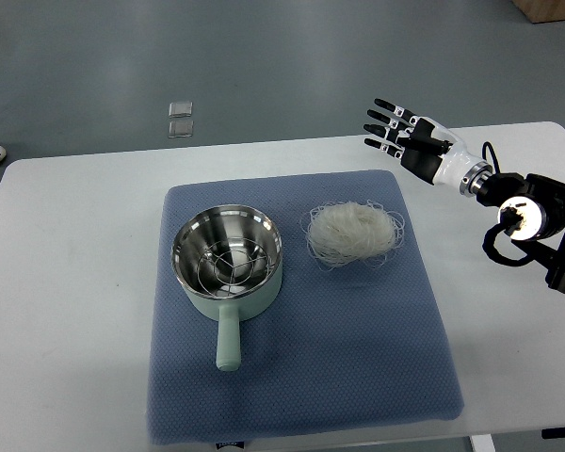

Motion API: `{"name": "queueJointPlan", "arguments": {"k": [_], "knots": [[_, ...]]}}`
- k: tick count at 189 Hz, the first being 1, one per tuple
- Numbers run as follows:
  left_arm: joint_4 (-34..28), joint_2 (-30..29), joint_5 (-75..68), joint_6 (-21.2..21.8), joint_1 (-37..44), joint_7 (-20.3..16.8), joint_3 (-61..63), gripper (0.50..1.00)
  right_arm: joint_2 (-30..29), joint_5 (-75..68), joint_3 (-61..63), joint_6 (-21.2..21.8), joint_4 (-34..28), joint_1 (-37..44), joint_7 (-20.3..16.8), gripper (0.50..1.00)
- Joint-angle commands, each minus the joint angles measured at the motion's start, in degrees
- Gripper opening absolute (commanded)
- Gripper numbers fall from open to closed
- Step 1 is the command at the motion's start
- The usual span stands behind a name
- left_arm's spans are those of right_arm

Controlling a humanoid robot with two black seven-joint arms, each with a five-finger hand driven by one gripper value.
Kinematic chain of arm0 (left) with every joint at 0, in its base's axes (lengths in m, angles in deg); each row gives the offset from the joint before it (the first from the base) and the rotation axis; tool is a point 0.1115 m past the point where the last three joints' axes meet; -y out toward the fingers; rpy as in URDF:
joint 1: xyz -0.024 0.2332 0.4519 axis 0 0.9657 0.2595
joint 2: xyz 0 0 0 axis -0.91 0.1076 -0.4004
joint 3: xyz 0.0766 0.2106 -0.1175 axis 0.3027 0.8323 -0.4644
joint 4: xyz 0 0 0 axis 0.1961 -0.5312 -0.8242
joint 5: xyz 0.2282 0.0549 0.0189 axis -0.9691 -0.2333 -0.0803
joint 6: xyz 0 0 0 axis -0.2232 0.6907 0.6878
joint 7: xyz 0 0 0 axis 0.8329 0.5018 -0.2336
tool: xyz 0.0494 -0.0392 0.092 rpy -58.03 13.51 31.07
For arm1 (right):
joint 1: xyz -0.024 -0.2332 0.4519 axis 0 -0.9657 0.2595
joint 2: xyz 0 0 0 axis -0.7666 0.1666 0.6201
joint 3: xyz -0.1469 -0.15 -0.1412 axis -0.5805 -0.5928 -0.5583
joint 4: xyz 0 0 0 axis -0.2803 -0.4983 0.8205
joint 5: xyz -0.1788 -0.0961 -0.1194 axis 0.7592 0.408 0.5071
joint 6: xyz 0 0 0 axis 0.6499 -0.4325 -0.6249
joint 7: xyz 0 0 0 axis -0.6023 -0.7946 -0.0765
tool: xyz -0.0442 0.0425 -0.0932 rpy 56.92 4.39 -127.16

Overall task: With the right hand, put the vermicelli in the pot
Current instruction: 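Move the right hand toward the white vermicelli bundle, then lower the right hand onto the vermicelli and close fingers around it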

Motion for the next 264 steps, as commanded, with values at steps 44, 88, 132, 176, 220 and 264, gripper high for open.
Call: {"name": "queueJointPlan", "arguments": {"k": [44, 88, 132, 176, 220, 264], "knots": [[0.0, 0.0, -0.1, 0.0, 0.0, 0.0, 0.1, 1.0, -0.4, 12.8, -0.1, -0.2, -1.3, 3.1, 0.8, 0.924], [0.0, 0.0, 0.0, 0.0, 0.0, 0.0, 0.1, 1.0, 0.2, 36.5, -0.1, 0.2, -2.6, 3.6, 4.6, 0.924], [0.0, 0.0, 0.0, 0.0, 0.0, 0.0, 0.0, 1.0, 1.5, 61.9, -0.3, 0.1, -4.4, 4.5, 10.2, 0.921], [0.0, 0.0, 0.0, 0.0, 0.0, 0.0, 0.0, 1.0, 3.4, 73.6, -1.1, 0.4, -5.5, 7.4, 12.3, 0.919], [0.0, 0.0, 0.0, 0.0, 0.0, 0.0, 0.0, 1.0, 2.7, 80.7, -2.2, -0.1, -5.3, 8.4, 12.3, 0.919], [0.0, 0.0, 0.0, 0.0, 0.0, 0.0, 0.0, 1.0, 2.5, 81.5, -6.3, -2.9, -4.4, 8.4, 12.1, 0.919]]}}
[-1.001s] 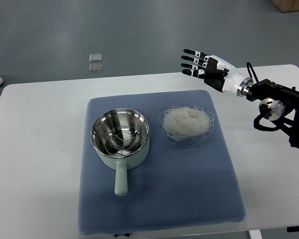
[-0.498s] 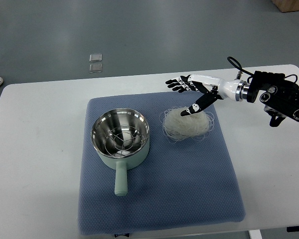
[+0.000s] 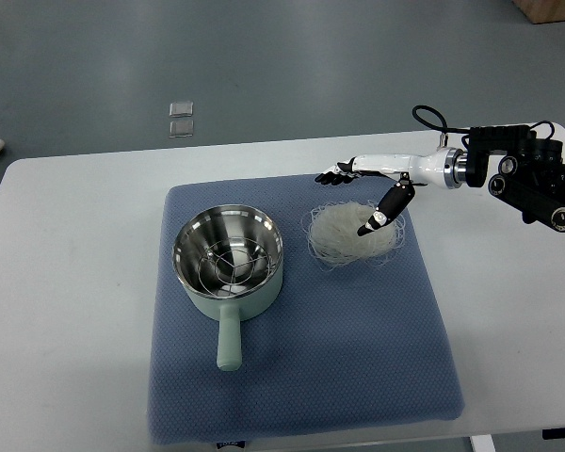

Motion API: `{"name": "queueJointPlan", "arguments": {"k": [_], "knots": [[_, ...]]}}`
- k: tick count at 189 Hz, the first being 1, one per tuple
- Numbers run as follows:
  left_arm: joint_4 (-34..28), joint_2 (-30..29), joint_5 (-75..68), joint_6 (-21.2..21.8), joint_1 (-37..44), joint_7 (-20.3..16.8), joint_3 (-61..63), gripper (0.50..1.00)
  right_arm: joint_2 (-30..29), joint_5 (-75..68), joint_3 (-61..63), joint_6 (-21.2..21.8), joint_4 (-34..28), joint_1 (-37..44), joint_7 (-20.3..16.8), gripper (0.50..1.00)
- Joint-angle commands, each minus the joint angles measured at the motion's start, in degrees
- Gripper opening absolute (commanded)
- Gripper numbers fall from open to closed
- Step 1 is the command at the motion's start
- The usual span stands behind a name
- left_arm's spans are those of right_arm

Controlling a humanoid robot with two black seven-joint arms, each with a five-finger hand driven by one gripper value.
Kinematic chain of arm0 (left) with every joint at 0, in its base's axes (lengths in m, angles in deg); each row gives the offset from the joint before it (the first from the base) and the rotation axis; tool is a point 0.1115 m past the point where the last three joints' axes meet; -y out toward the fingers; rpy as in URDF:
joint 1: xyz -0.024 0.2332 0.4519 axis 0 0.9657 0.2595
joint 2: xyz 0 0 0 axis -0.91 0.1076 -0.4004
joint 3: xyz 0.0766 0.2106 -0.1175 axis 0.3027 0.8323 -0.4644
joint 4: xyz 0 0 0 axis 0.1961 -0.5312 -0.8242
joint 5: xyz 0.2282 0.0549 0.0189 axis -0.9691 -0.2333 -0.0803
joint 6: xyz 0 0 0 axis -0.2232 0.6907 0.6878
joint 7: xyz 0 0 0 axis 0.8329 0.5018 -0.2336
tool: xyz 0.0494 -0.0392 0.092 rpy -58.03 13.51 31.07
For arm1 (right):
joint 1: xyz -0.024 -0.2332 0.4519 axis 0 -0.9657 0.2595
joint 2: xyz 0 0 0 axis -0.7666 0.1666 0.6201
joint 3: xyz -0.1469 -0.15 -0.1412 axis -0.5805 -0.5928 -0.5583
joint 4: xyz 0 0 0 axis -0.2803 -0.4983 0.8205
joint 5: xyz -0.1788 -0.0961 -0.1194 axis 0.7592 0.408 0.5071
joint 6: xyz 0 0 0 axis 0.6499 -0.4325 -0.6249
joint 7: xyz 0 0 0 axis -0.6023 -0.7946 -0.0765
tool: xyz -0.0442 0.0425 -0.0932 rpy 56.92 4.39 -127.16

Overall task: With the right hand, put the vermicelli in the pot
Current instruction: 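Lower the right hand onto the vermicelli and close fingers around it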

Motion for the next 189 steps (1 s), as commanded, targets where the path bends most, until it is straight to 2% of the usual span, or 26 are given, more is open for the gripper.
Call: {"name": "queueJointPlan", "arguments": {"k": [1, 35, 87, 116, 120, 123, 132, 135, 137, 138, 139, 140, 141, 142, 143, 144, 150, 176, 189], "knots": [[0.0, 0.0, 0.0, 0.0, 0.0, 0.0, 0.0, 1.0, -0.2, 0.2, -2.0, -2.0, 0.6, -0.1, -0.2, 0.919], [0.0, 0.0, -0.1, 0.0, 0.0, 0.0, 0.0, 1.0, -0.9, 0.2, -4.4, -6.1, 1.4, -0.3, -0.2, 0.921], [0.0, 0.0, 0.0, 0.0, 0.0, 0.0, 0.0, 1.0, -1.7, 0.2, -5.3, -6.7, 1.4, -0.8, -0.2, 0.924], [0.0, 0.0, 0.0, 0.0, 0.0, 0.0, 0.0, 1.0, -1.9, 0.2, -5.5, -6.7, 1.5, -0.8, 0.0, 0.903], [0.0, 0.0, 0.0, 0.0, 0.0, 0.0, 0.0, 1.0, -2.2, 0.2, -5.5, -6.7, 1.5, -0.8, 0.0, 0.889], [0.0, 0.0, 0.0, 0.0, 0.0, 0.0, 0.1, 1.0, -2.3, 0.2, -5.6, -6.7, 1.5, -0.8, 0.1, 0.846], [0.0, 0.0, 0.0, 0.0, 0.0, 0.0, 0.0, 1.0, -2.6, 0.2, -5.7, -6.7, 1.5, -0.9, 0.2, 0.799], [0.0, 0.0, 0.0, 0.0, 0.0, 0.0, 0.1, 1.0, -2.8, 0.2, -5.8, -6.7, 1.5, -0.8, 0.2, 0.766], [0.0, 0.0, 0.0, 0.0, 0.0, 0.0, 0.1, 1.0, -2.8, 0.2, -5.8, -6.7, 1.5, -0.8, 0.2, 0.766], [0.0, 0.0, 0.0, 0.0, 0.0, 0.0, 0.0, 1.0, -2.8, 0.2, -5.9, -6.7, 1.5, -0.8, 0.2, 0.744], [0.0, 0.0, 0.0, 0.0, 0.0, 0.0, 0.0, 1.0, -2.8, 0.2, -5.9, -6.7, 1.5, -0.8, 0.2, 0.744], [0.0, 0.0, 0.0, 0.0, 0.0, 0.0, 0.0, 1.0, -2.8, 0.2, -6.0, -6.7, 1.5, -0.8, 0.2, 0.721], [0.0, 0.0, 0.0, 0.0, 0.0, 0.0, 0.0, 1.0, -2.8, 0.2, -6.0, -6.7, 1.5, -0.8, 0.2, 0.721], [0.0, 0.0, 0.0, 0.0, 0.0, 0.0, 0.0, 1.0, -2.8, 0.2, -6.2, -6.8, 1.5, -0.8, 0.2, 0.699], [0.0, 0.0, 0.0, 0.0, 0.0, 0.0, 0.0, 1.0, -2.8, 0.2, -6.2, -6.8, 1.5, -0.8, 0.2, 0.699], [0.0, 0.0, 0.0, 0.0, 0.0, 0.0, 0.0, 1.0, -2.8, 0.2, -6.3, -6.8, 1.5, -0.8, 0.2, 0.676], [0.0, 0.0, 0.0, 0.0, 0.0, 0.0, 0.0, 1.0, -2.8, 0.2, -6.7, -7.1, 1.5, -0.8, 0.2, 0.617], [0.0, 0.0, -0.1, 0.0, 0.0, 0.0, 0.0, 1.0, -2.8, 1.0, -8.6, -9.5, 1.7, -0.4, 0.4, 0.505], [0.0, 0.0, -0.1, 0.0, 0.0, 0.0, 0.1, 1.0, -2.8, 1.0, -8.7, -9.7, 1.7, -0.2, 1.2, 0.5]]}}
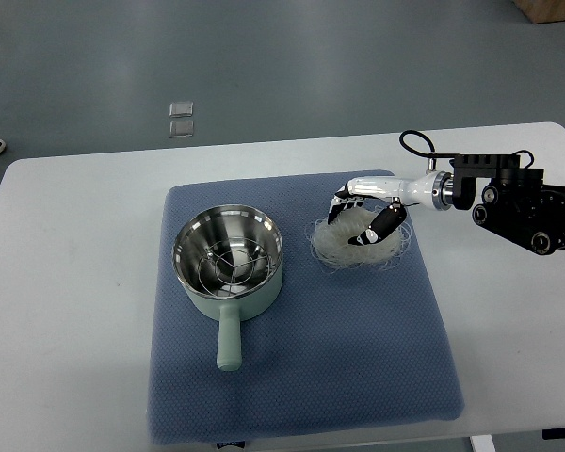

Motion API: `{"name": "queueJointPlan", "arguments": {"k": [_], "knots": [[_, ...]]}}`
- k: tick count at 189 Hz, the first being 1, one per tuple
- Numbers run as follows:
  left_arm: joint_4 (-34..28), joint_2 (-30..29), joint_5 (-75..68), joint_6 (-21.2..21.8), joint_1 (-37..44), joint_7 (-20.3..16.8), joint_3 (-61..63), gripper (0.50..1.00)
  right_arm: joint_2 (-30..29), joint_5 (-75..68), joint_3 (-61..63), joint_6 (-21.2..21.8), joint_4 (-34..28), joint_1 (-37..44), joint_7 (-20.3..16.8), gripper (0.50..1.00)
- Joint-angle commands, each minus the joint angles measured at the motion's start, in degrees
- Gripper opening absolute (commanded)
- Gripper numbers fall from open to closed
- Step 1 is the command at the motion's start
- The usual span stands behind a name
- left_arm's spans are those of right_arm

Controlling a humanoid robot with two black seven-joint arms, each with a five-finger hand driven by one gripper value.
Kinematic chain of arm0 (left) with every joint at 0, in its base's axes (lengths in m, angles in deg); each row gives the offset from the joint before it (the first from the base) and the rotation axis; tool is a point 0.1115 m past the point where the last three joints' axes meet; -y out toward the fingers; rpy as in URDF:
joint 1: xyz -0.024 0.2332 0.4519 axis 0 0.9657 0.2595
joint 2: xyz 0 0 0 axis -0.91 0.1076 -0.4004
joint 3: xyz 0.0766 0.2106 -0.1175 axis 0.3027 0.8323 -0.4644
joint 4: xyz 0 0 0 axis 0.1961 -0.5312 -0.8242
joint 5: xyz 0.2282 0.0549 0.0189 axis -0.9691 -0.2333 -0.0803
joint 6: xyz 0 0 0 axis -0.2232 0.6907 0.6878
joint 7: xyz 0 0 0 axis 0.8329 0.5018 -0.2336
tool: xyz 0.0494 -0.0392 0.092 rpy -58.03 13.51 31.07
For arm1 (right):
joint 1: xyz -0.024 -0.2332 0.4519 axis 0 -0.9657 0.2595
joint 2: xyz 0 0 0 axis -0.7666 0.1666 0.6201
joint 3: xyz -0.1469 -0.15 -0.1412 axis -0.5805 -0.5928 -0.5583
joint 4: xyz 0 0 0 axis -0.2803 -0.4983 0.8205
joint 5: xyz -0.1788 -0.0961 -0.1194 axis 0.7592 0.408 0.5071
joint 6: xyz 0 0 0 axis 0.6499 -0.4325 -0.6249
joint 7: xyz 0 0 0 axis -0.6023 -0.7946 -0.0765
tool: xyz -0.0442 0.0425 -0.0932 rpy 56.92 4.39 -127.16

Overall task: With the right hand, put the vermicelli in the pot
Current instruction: 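Lower the right hand onto the vermicelli and close fingers around it, then lift the vermicelli with the right hand and carry it over the pot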

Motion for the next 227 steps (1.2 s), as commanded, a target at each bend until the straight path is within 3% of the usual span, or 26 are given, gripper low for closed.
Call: {"name": "queueJointPlan", "arguments": {"k": [1, 90, 227], "knots": [[0.0, 0.0, 0.0, 0.0, 0.0, 0.0, 0.0, 1.0, 0.0, 0.2, -0.5, -0.8, 0.0, 0.2, 1.0, 0.5], [0.0, 0.0, 0.0, 0.0, 0.0, 0.0, 0.0, 1.0, 0.1, 0.2, -0.3, -0.2, 0.0, 4.3, 6.0, 0.5], [0.0, 0.0, 0.0, 0.0, 0.0, 0.0, 0.1, 1.0, -0.4, -1.0, 0.3, 3.8, -0.2, 18.7, 6.6, 0.5]]}}
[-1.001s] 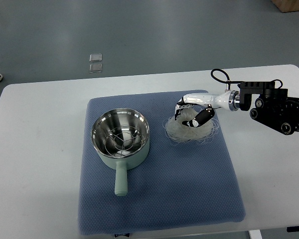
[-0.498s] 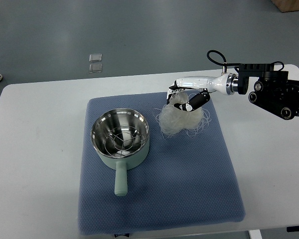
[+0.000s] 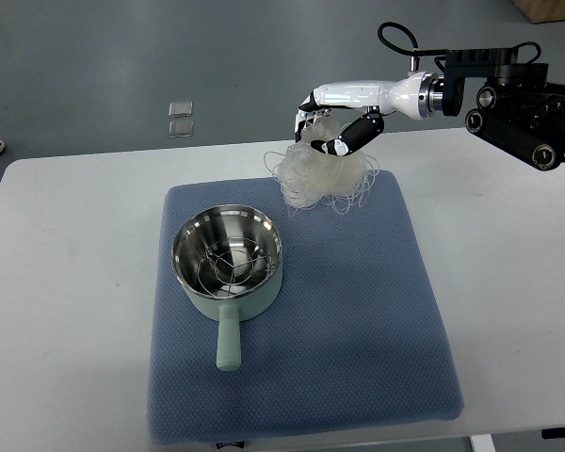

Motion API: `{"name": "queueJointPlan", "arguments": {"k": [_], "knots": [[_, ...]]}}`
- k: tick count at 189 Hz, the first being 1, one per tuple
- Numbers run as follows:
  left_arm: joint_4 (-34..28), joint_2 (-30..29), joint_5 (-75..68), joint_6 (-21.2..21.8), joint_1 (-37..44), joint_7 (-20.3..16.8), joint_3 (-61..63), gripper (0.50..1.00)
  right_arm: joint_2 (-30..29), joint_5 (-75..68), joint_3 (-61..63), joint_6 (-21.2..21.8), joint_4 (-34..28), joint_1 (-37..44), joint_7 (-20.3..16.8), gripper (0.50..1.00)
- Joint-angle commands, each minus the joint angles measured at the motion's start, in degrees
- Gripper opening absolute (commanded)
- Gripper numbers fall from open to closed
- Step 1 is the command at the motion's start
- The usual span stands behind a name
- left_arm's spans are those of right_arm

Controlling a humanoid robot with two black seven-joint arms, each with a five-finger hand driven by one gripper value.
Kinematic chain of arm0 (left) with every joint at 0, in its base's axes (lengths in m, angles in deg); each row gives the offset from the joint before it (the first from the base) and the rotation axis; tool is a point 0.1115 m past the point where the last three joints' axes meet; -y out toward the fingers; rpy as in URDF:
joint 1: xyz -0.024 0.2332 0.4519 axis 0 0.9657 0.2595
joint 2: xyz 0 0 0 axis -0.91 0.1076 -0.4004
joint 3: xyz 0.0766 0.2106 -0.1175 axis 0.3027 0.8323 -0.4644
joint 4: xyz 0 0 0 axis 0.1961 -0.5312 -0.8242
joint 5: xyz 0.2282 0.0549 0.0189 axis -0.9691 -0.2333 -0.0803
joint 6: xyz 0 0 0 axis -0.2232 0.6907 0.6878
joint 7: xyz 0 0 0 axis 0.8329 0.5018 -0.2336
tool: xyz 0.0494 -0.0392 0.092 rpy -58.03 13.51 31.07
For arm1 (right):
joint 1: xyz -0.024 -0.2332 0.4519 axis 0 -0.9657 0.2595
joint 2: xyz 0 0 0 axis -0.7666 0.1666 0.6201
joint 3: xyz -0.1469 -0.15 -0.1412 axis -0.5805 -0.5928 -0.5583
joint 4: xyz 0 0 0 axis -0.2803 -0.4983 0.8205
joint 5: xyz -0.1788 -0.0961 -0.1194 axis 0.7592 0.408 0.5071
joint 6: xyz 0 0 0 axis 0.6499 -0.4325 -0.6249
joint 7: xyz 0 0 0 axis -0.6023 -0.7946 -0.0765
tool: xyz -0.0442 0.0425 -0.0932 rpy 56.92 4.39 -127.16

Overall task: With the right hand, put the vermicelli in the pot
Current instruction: 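Lift the vermicelli with the right hand and carry it over the pot, then lower the vermicelli into the steel strainer and open the right hand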

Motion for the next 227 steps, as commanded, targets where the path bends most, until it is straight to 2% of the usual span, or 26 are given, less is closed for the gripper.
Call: {"name": "queueJointPlan", "arguments": {"k": [1, 106, 157, 227], "knots": [[0.0, 0.0, 0.0, 0.0, 0.0, 0.0, 0.1, 1.0, -0.4, -0.1, 0.1, 0.4, -0.2, 1.8, 0.0, 0.5], [0.0, 0.0, -0.1, 0.0, 0.0, 0.0, 0.0, 1.0, -7.3, -0.1, 0.1, 3.3, -0.8, 7.2, 0.3, 0.5], [0.0, 0.0, 0.0, 0.0, 0.0, 0.0, 0.0, 1.0, -7.9, -0.1, 0.1, 3.9, -7.4, 7.9, 0.3, 0.5], [0.0, 0.0, 0.0, 0.0, 0.0, 0.0, 0.1, 1.0, -10.9, 0.5, 0.1, 3.7, -8.2, 5.7, 0.3, 0.5]]}}
